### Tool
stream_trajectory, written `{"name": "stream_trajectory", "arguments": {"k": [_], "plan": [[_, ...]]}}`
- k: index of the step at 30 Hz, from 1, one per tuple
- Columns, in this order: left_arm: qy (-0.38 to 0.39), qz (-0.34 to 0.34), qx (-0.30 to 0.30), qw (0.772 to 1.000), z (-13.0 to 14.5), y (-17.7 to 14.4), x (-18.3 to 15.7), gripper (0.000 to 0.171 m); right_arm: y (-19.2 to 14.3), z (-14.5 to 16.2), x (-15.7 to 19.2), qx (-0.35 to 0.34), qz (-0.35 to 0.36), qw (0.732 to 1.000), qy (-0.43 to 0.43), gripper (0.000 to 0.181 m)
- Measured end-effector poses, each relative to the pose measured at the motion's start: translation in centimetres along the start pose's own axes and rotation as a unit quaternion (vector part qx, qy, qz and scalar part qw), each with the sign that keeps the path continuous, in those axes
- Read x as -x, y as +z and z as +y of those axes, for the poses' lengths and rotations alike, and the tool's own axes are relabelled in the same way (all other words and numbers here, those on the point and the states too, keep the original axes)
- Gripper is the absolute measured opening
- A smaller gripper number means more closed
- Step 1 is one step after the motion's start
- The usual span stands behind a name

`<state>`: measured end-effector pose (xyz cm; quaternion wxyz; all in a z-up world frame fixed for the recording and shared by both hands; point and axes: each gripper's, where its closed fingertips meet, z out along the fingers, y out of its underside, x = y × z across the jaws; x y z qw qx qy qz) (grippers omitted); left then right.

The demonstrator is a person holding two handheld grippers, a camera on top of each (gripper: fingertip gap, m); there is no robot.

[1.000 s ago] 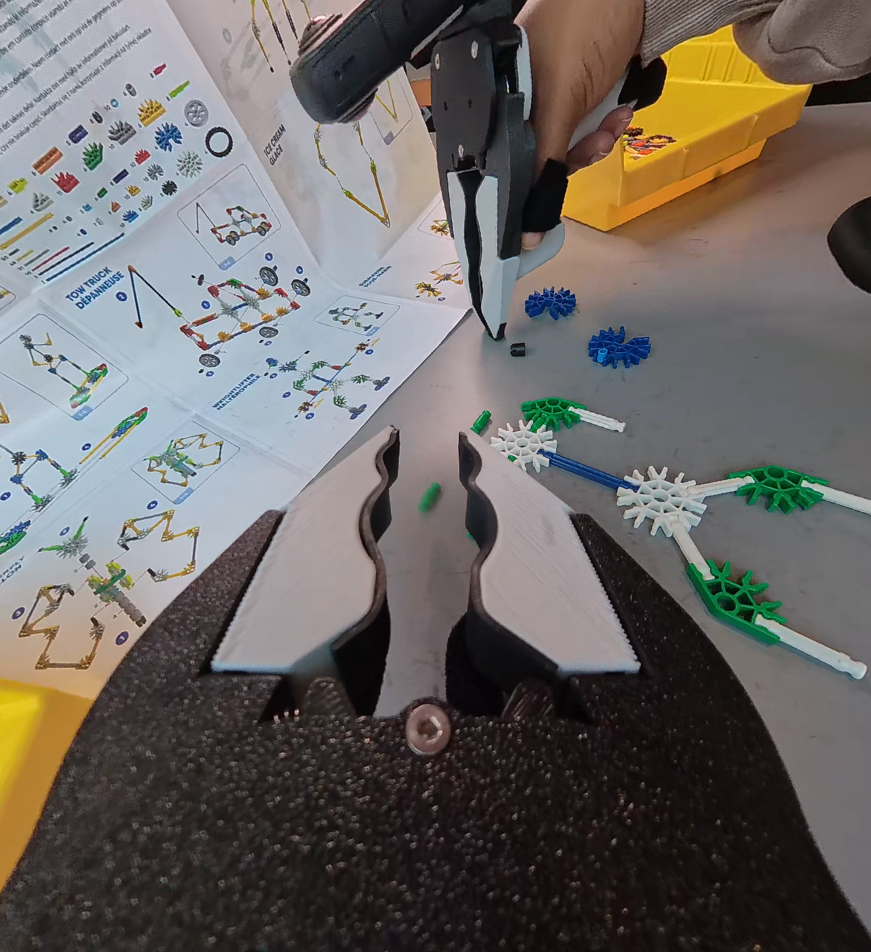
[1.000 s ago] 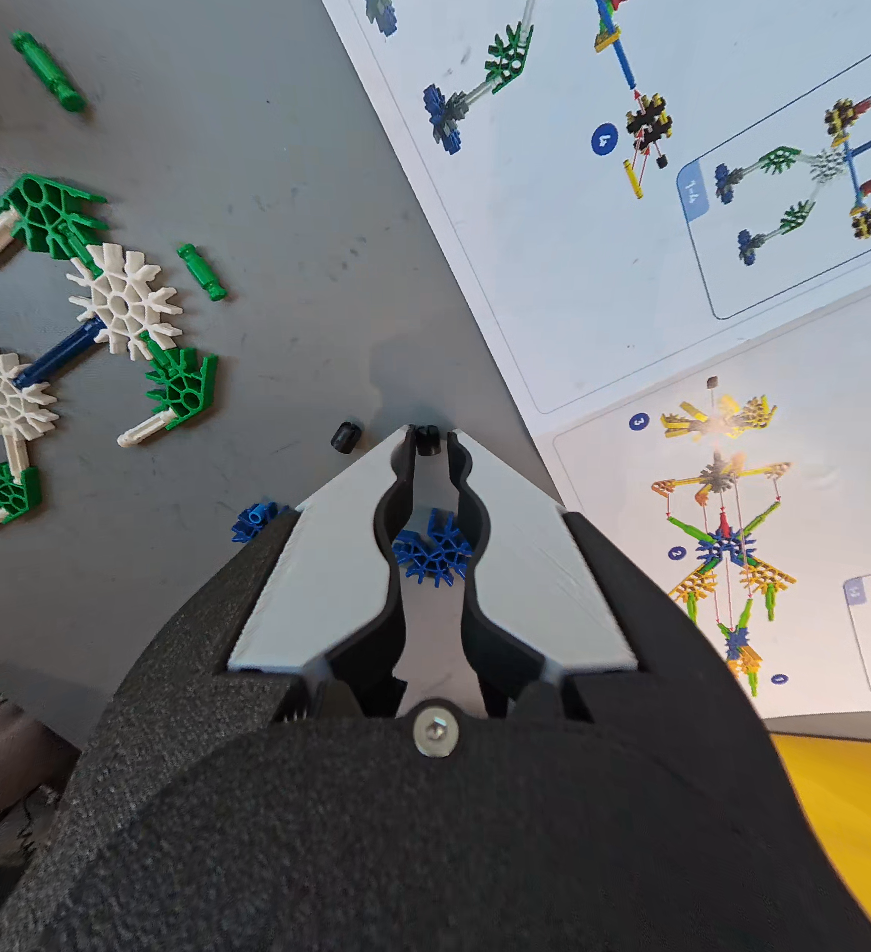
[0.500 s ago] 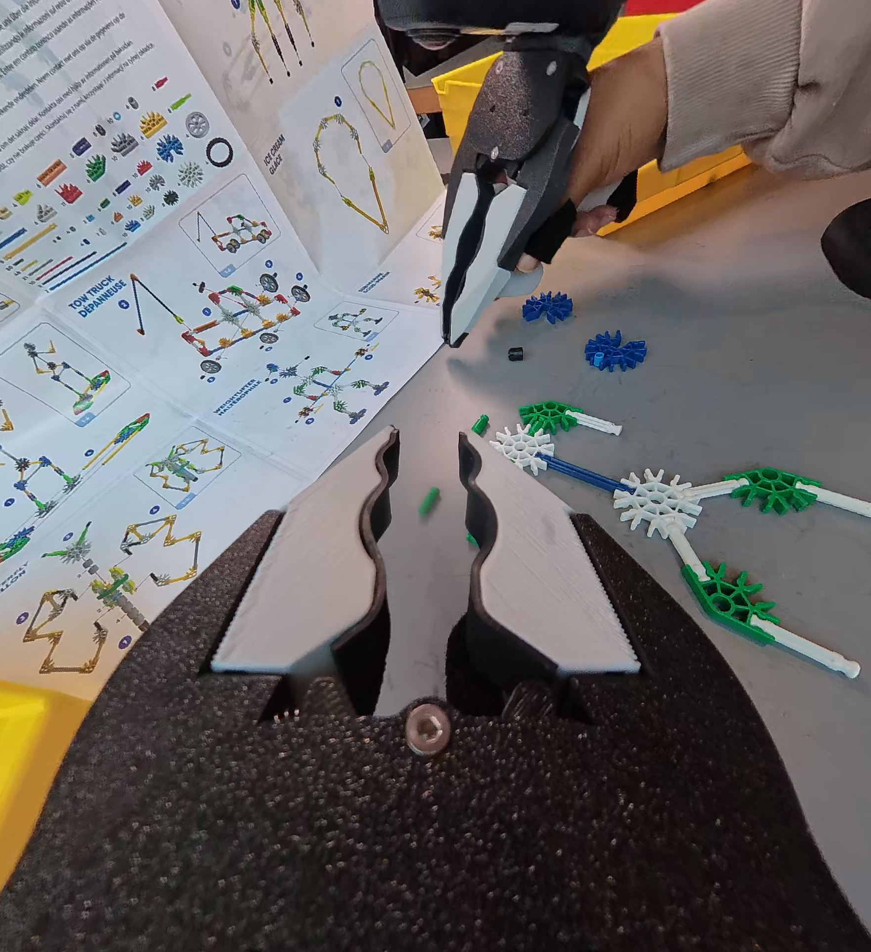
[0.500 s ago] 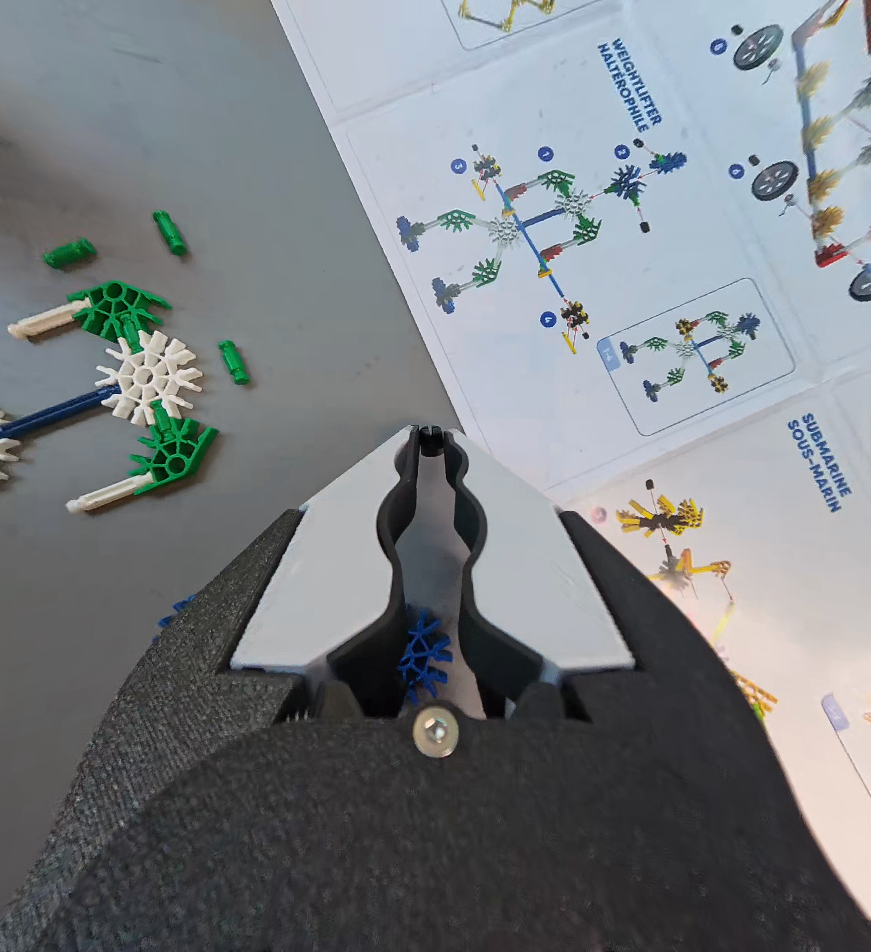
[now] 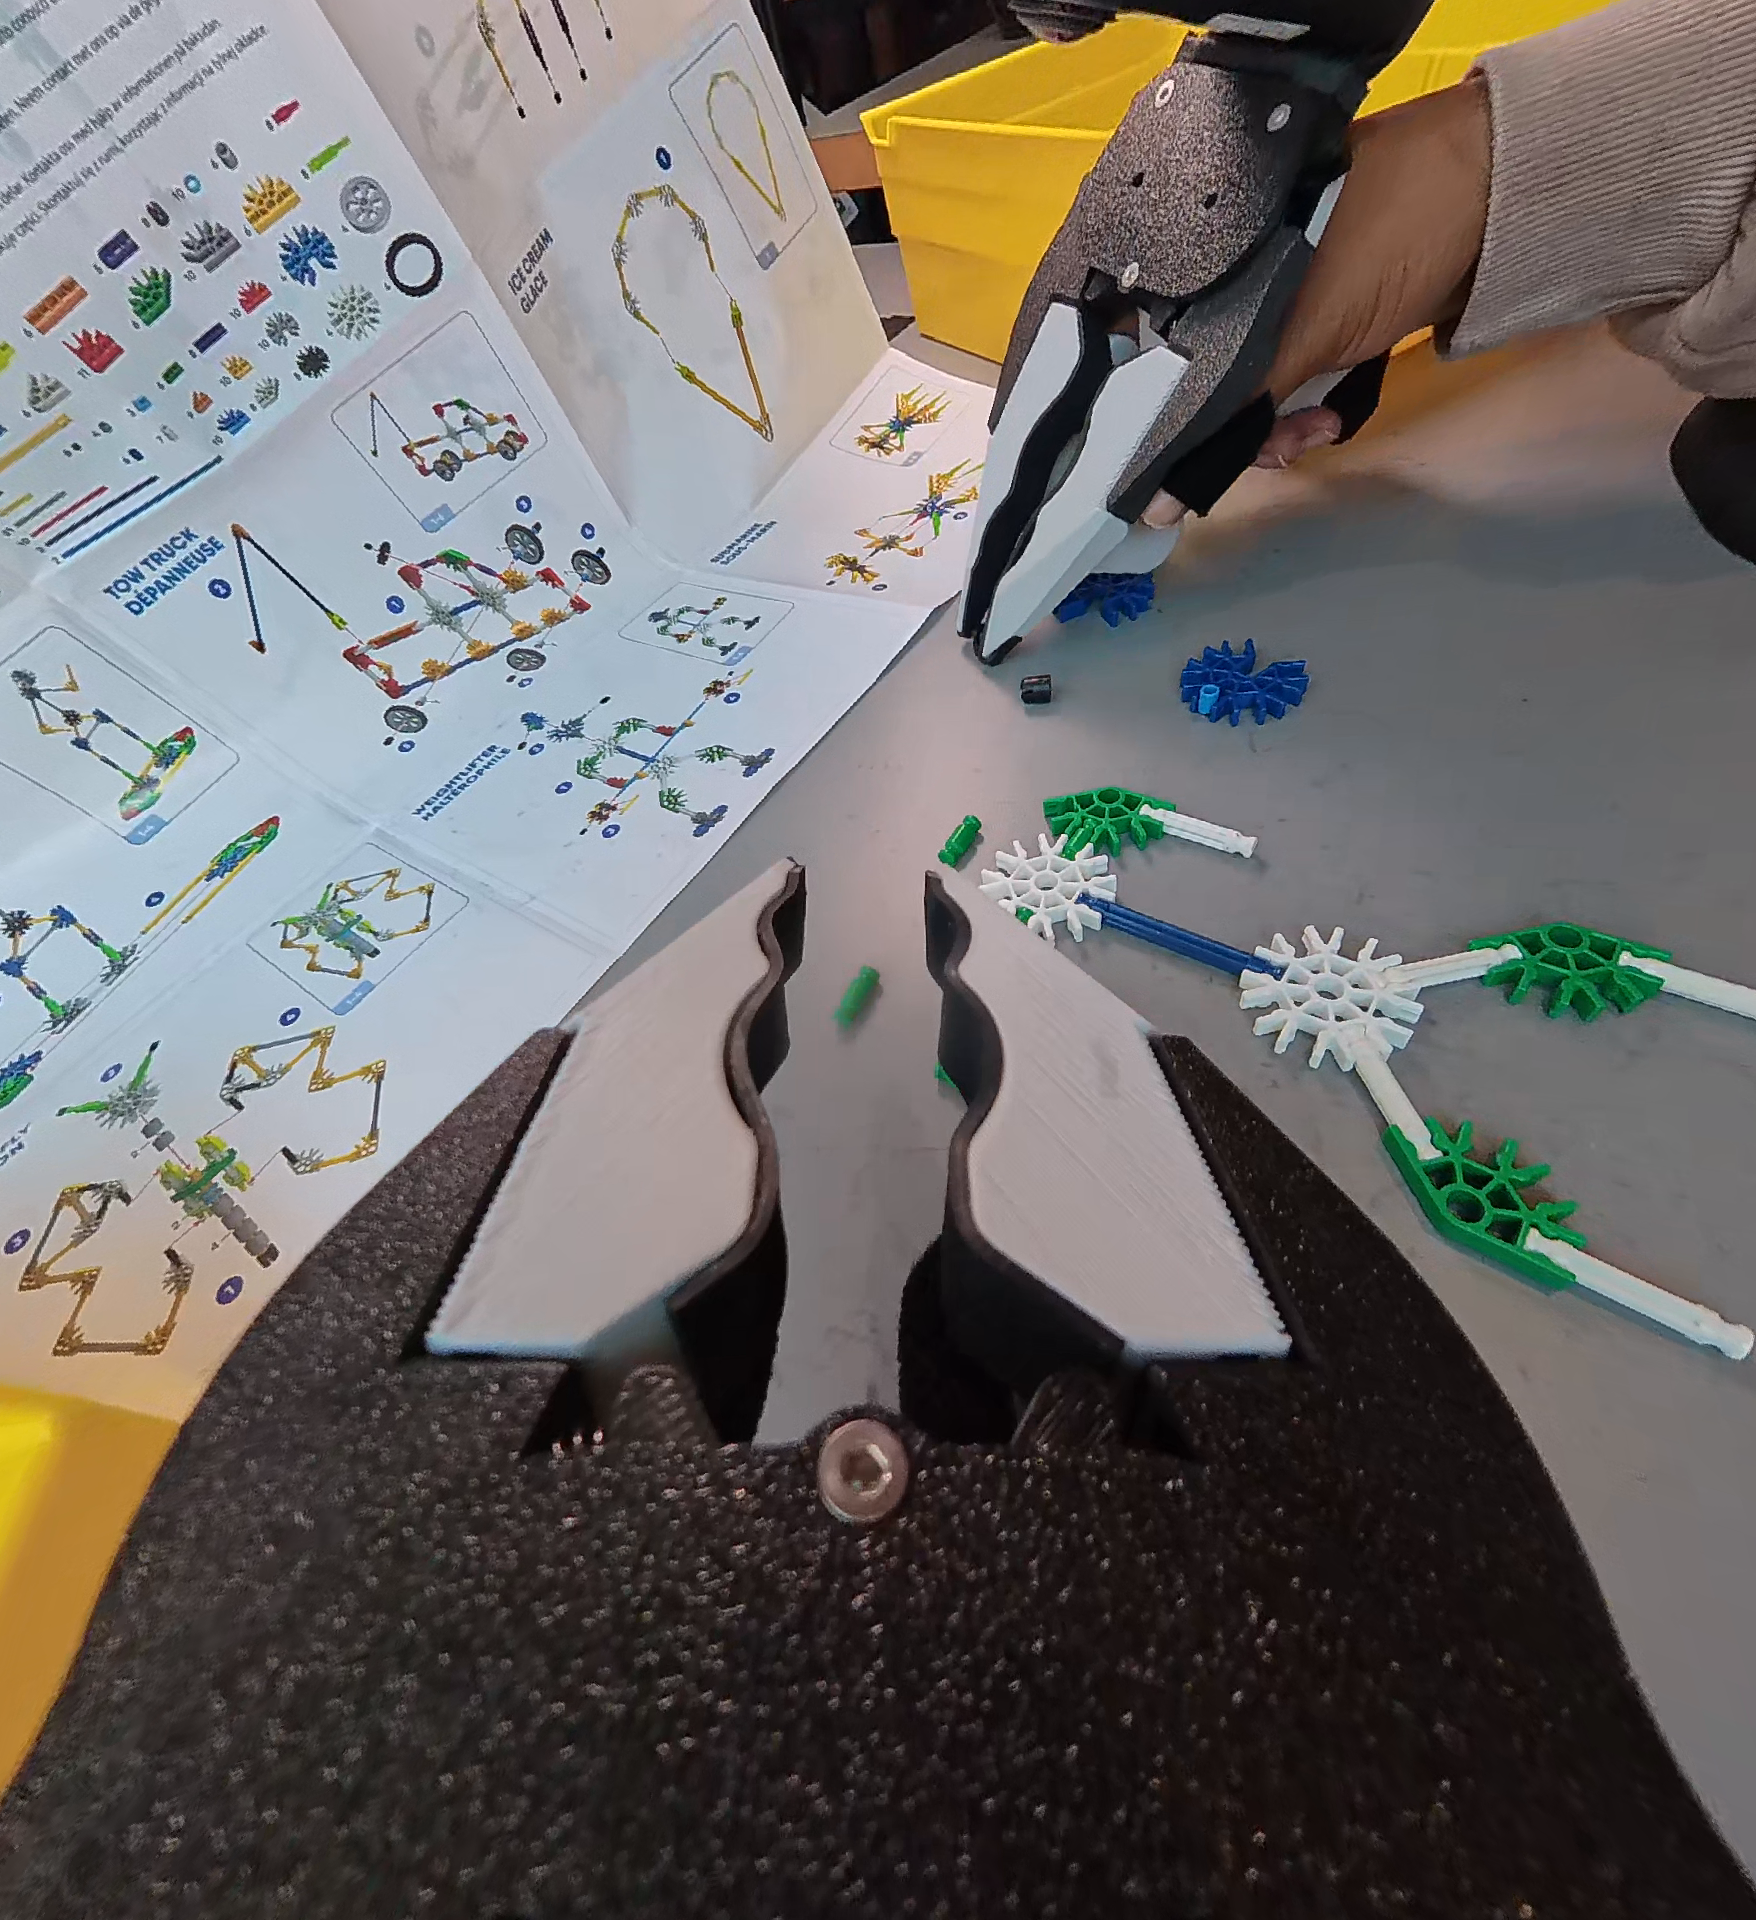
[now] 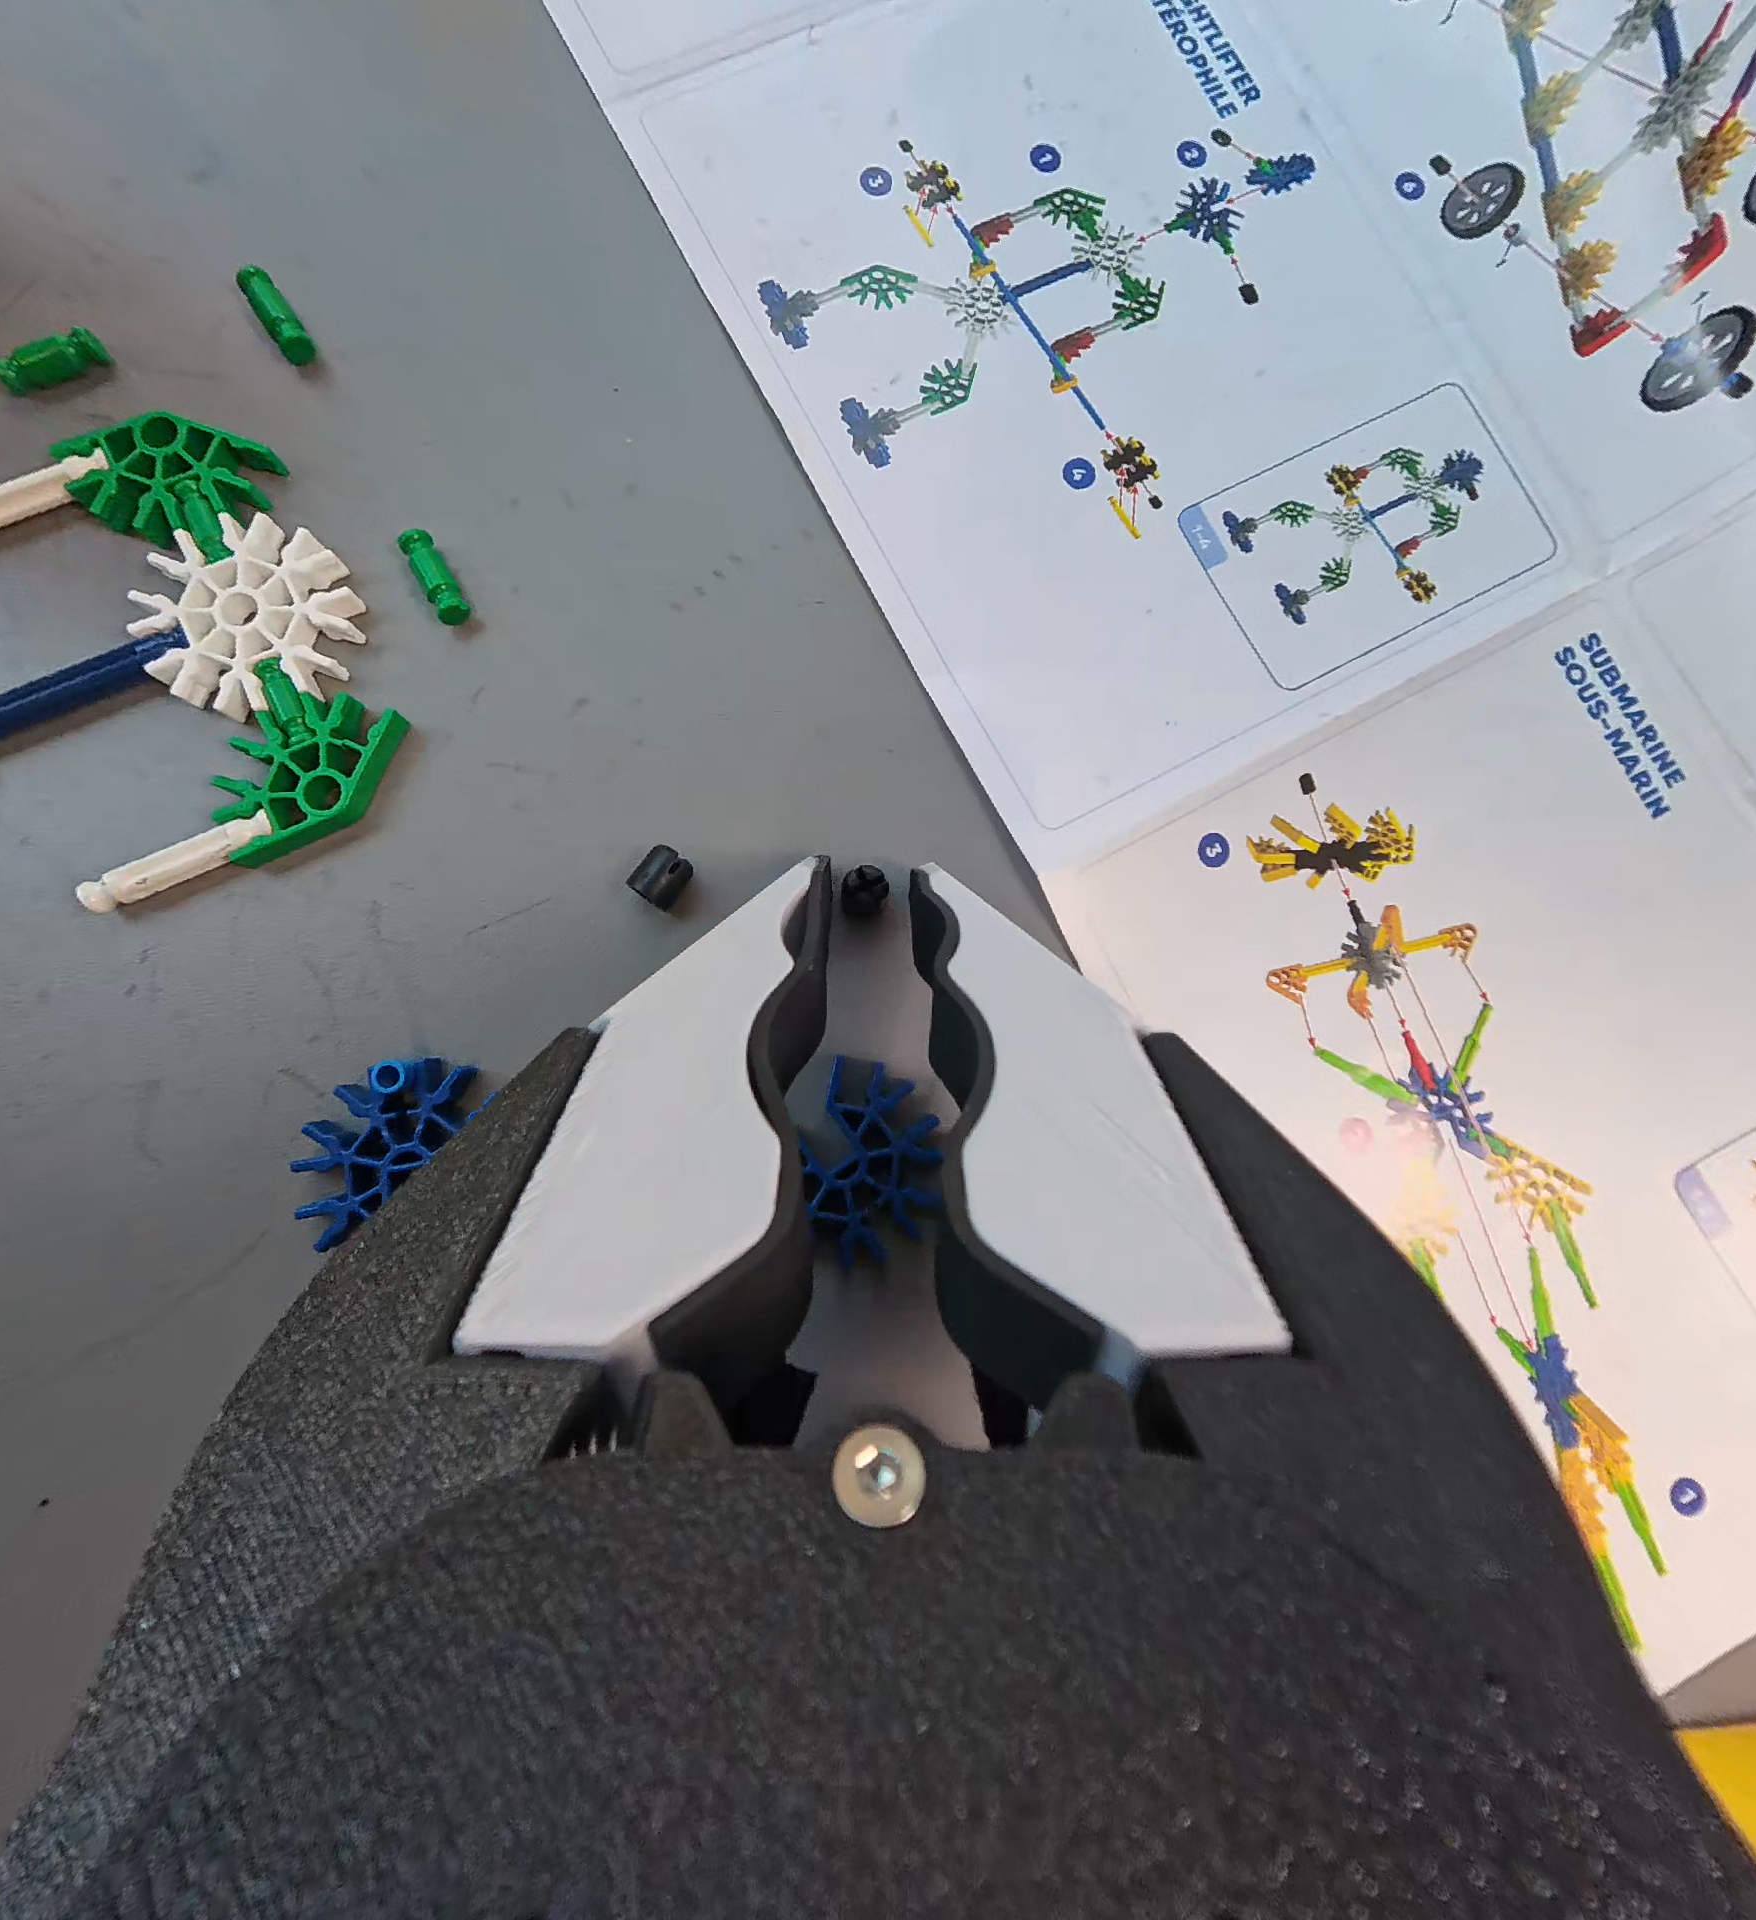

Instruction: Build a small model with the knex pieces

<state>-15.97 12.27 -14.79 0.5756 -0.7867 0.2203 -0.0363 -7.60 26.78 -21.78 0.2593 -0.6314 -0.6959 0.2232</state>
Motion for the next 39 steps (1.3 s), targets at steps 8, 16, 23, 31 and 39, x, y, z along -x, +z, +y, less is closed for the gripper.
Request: {"name": "stream_trajectory", "arguments": {"k": [8,16,23,31,39], "plan": [[-0.003,0.001,0.000,1.000,0.0,0.0,0.1,0.021,-2.5,-2.4,0.1,0.009,-0.016,1.000,0.021,0.012],[0.001,0.001,0.002,1.000,0.1,0.0,0.0,0.021,-1.0,-0.1,4.0,0.202,-0.126,0.966,0.098,0.017],[0.005,0.003,0.001,1.000,-0.1,-0.1,-0.2,0.021,-0.2,-0.2,4.2,0.295,-0.126,0.945,0.065,0.015],[0.002,0.007,-0.001,1.000,-0.3,-0.2,-0.3,0.021,-0.3,0.0,4.0,0.391,-0.109,0.912,0.051,0.013],[0.005,0.010,-0.002,1.000,-0.5,-0.2,-0.6,0.021,-0.8,0.5,3.8,0.480,-0.085,0.872,0.049,0.012]]}}
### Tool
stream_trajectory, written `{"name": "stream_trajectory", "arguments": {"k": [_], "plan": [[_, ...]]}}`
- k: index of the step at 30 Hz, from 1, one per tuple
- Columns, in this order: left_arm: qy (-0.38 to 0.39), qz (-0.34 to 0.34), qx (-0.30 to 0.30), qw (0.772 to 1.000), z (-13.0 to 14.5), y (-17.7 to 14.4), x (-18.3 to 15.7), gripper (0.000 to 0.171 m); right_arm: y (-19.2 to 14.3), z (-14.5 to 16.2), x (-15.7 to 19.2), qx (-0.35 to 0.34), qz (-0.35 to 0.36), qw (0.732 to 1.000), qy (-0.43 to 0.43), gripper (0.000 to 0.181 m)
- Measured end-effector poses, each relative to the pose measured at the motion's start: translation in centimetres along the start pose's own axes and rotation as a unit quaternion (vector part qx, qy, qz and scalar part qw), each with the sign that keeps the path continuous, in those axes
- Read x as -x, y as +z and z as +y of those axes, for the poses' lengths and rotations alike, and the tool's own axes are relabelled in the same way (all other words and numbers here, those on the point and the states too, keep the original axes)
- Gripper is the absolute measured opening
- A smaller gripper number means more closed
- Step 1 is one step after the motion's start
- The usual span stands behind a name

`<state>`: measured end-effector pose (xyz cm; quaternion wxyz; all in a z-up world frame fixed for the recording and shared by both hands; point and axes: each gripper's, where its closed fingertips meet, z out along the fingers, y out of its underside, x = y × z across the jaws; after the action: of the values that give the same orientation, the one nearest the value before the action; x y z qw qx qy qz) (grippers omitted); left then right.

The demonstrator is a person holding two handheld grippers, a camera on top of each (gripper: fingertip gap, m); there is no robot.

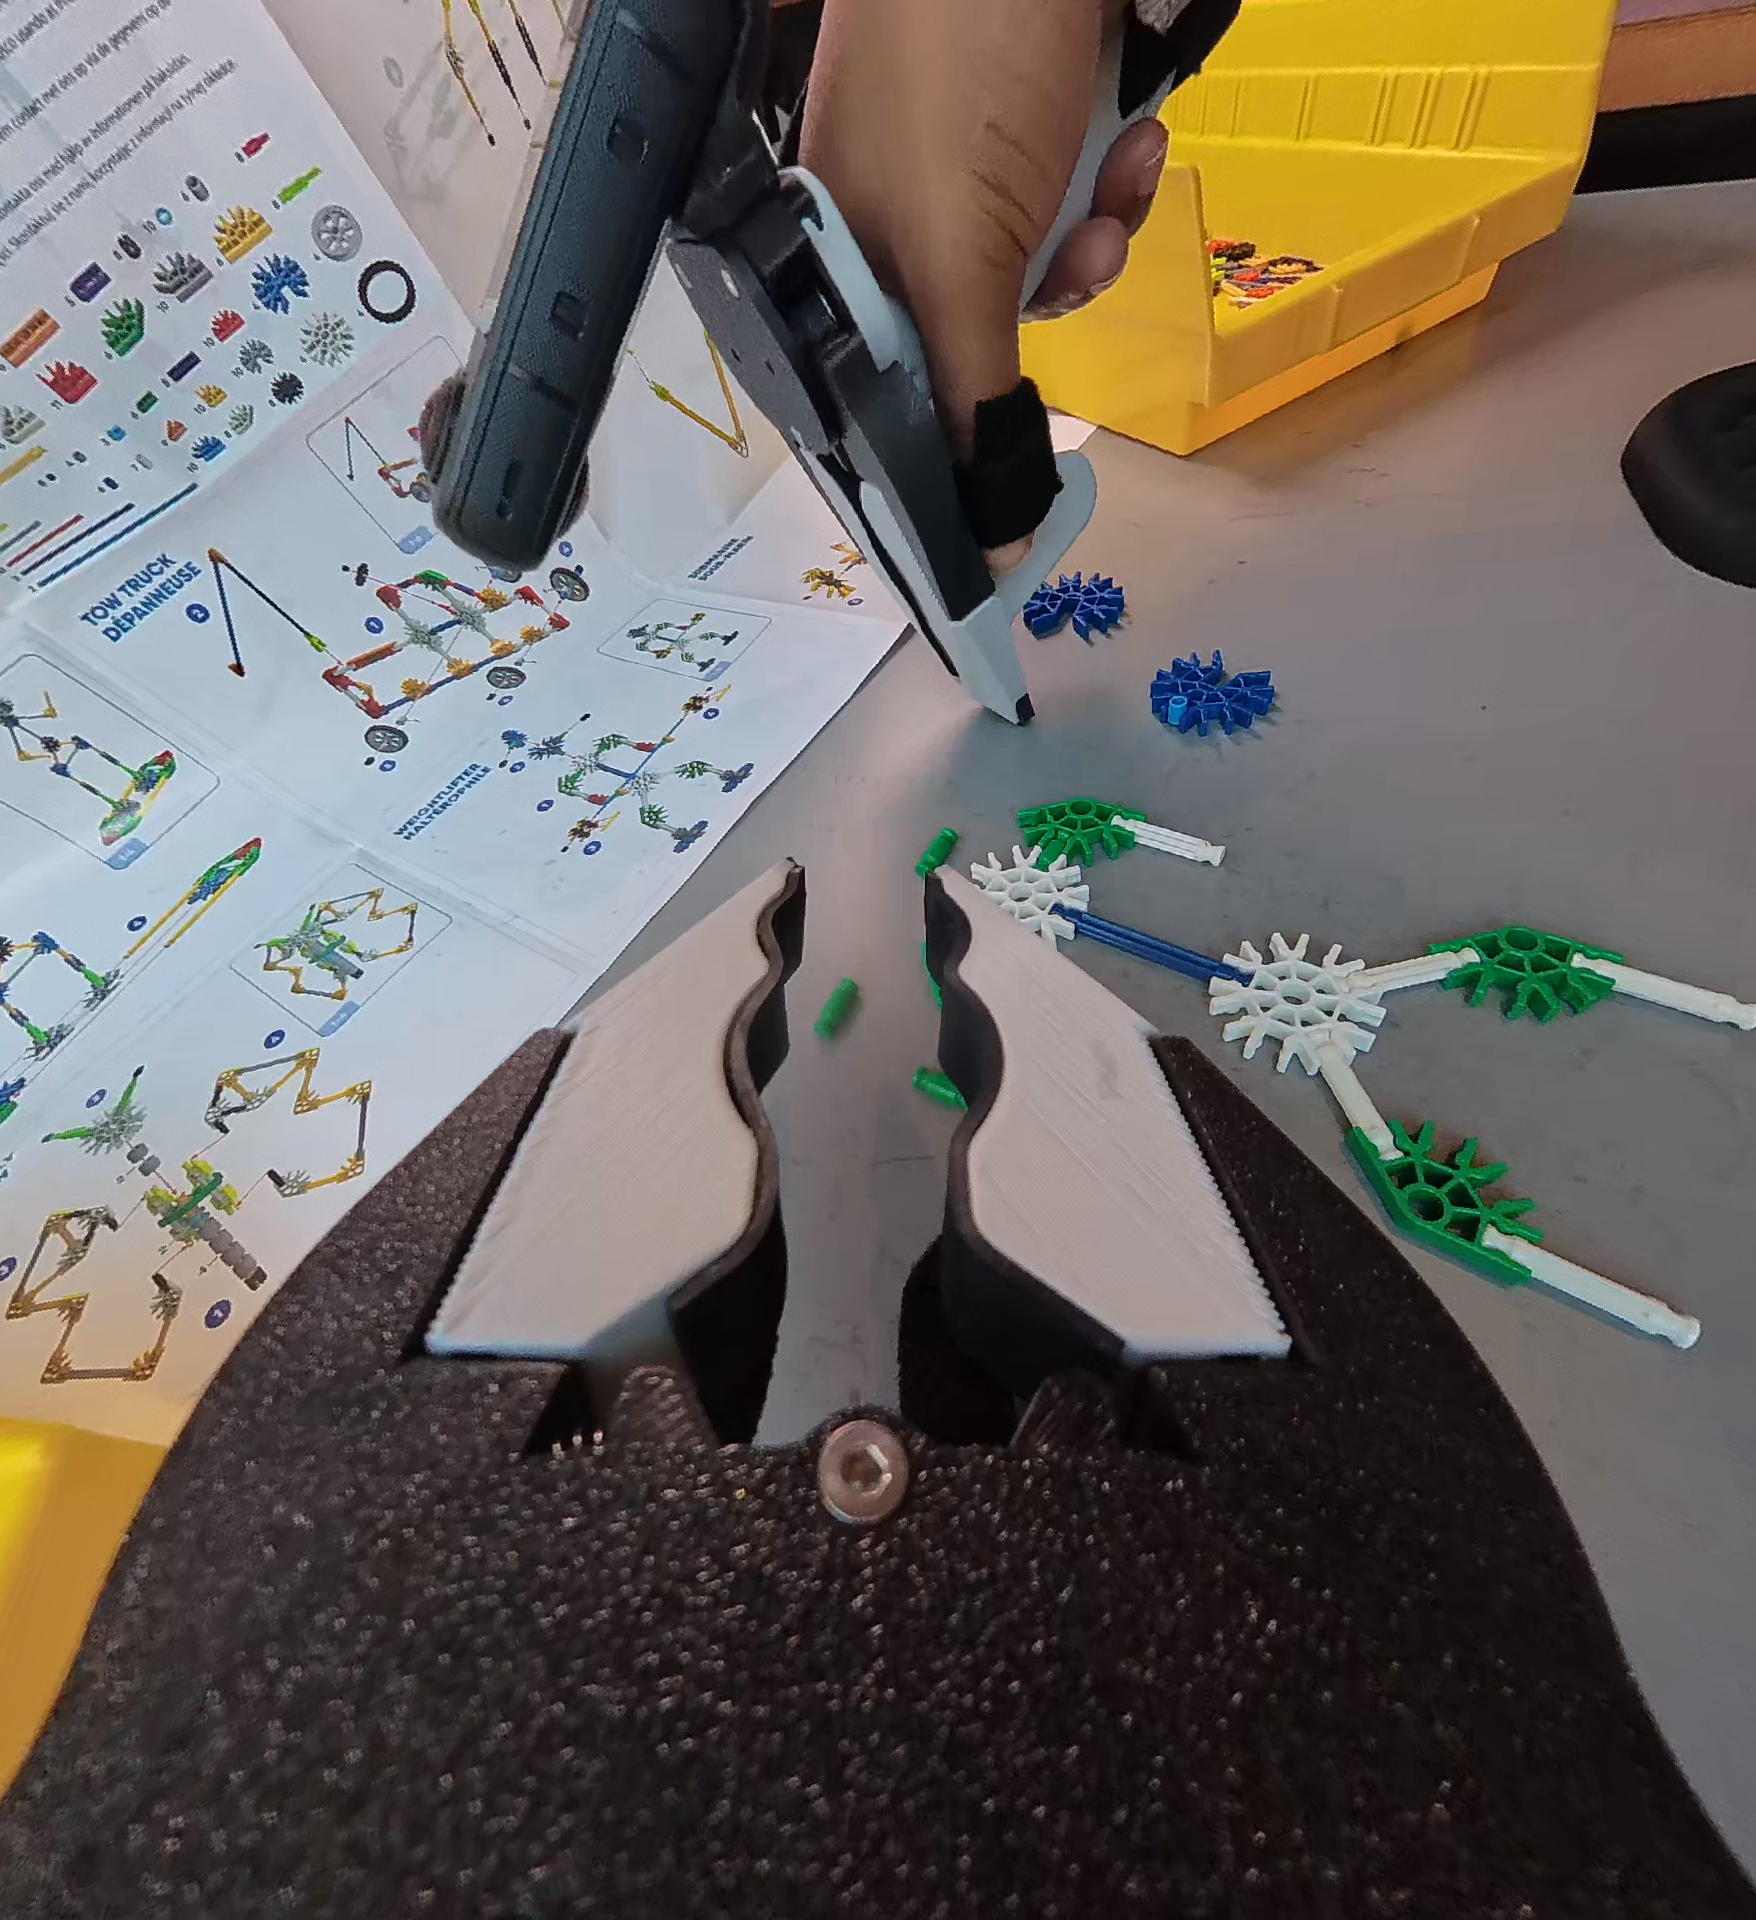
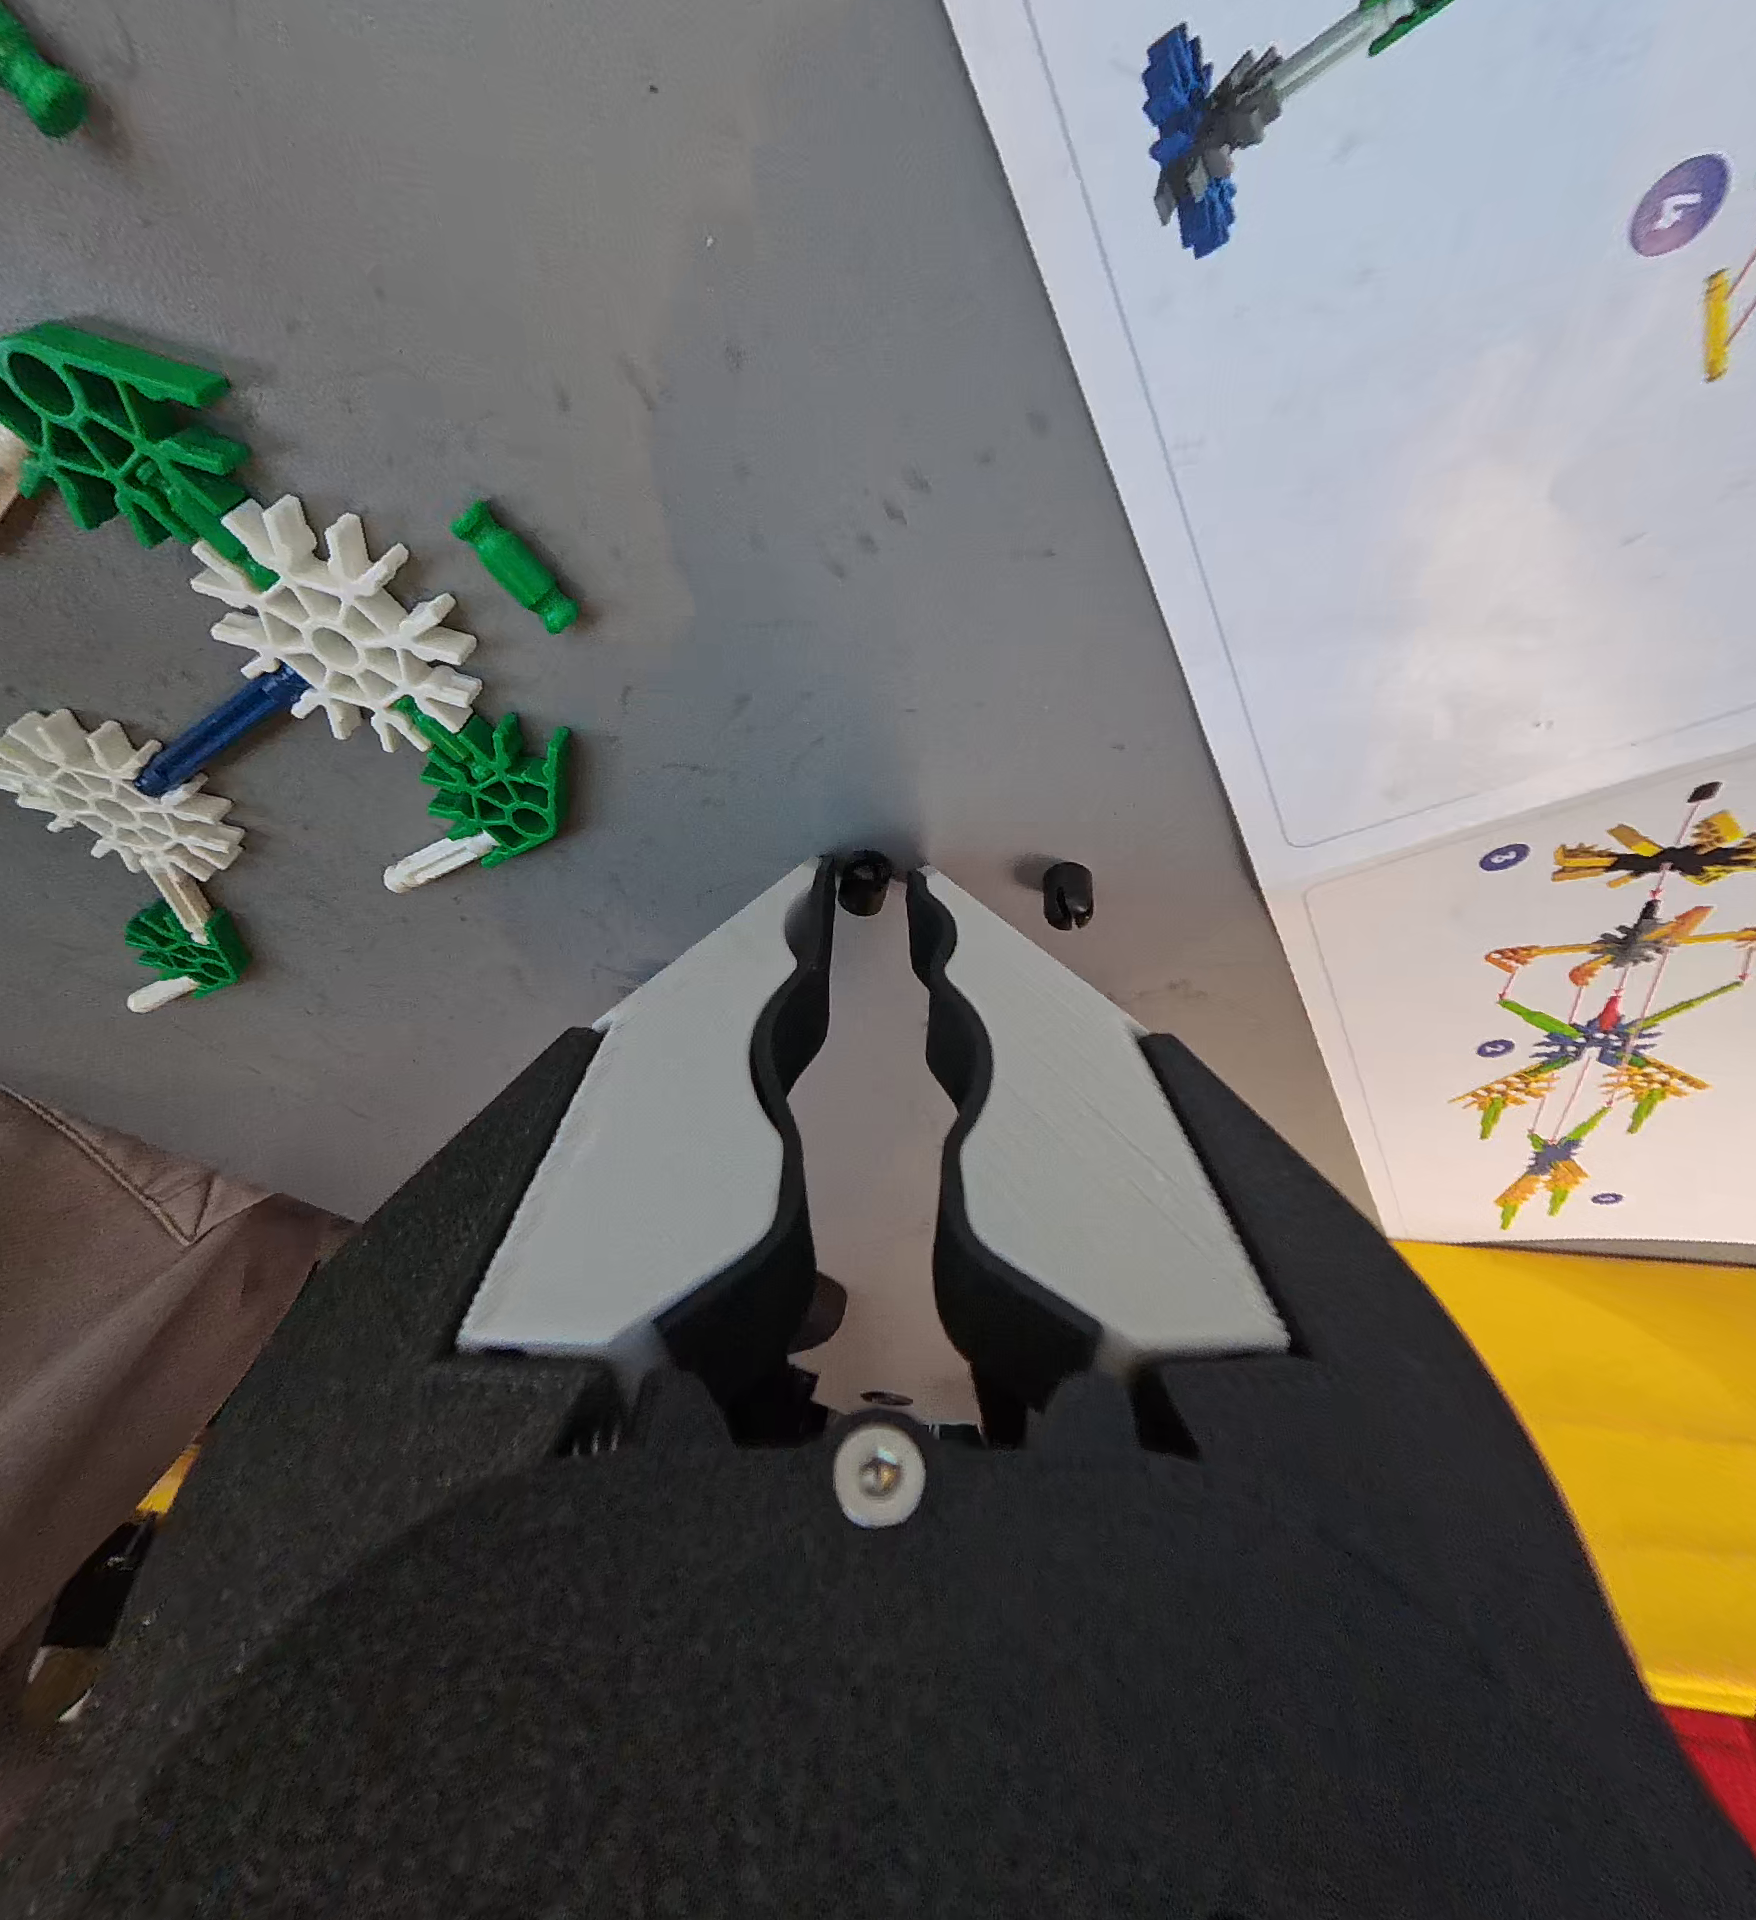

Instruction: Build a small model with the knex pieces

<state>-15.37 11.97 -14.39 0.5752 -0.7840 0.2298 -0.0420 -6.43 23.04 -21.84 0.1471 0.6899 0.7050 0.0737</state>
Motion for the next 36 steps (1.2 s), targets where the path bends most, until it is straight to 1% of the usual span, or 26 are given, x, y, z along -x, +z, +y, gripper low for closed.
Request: {"name": "stream_trajectory", "arguments": {"k": [15,18,21,23,25,26,28,30,33,34,36], "plan": [[0.007,0.004,0.000,1.000,-0.3,-0.2,-0.2,0.021,0.0,-0.1,0.0,0.100,0.028,0.995,-0.006,0.011],[0.010,0.003,0.000,1.000,-0.4,-0.3,-0.1,0.021,0.0,-0.1,0.0,0.109,0.027,0.994,-0.006,0.010],[0.010,0.002,-0.001,1.000,-0.5,-0.4,-0.1,0.021,0.0,-0.3,0.3,0.100,0.026,0.994,-0.017,0.007],[0.010,0.003,0.000,1.000,-0.4,-0.3,-0.1,0.022,-0.4,-0.9,1.1,0.063,0.008,0.997,-0.032,0.007],[0.011,0.003,0.001,1.000,-0.4,-0.3,-0.1,0.022,-1.3,-1.7,1.6,0.004,0.003,0.999,-0.054,0.007],[0.012,0.003,0.001,1.000,-0.4,-0.3,-0.2,0.022,-1.7,-2.3,1.9,-0.037,-0.004,0.997,-0.068,0.007],[0.014,0.003,0.002,1.000,-0.3,-0.3,-0.2,0.022,-2.5,-3.7,1.5,-0.137,0.006,0.987,-0.078,0.007],[0.014,0.003,0.004,1.000,-0.2,-0.2,-0.2,0.022,-3.0,-4.7,1.7,-0.245,0.002,0.965,-0.098,0.007],[0.017,0.003,0.008,1.000,0.0,-0.1,-0.2,0.022,-3.5,-5.6,0.9,-0.405,0.036,0.909,-0.087,0.007],[0.019,0.003,0.010,1.000,0.0,0.0,-0.3,0.022,-3.4,-5.4,0.6,-0.445,0.047,0.892,-0.073,0.007],[0.023,0.002,0.011,1.000,0.1,0.0,-0.3,0.022,-3.0,-4.8,0.3,-0.493,0.074,0.865,-0.064,0.007]]}}
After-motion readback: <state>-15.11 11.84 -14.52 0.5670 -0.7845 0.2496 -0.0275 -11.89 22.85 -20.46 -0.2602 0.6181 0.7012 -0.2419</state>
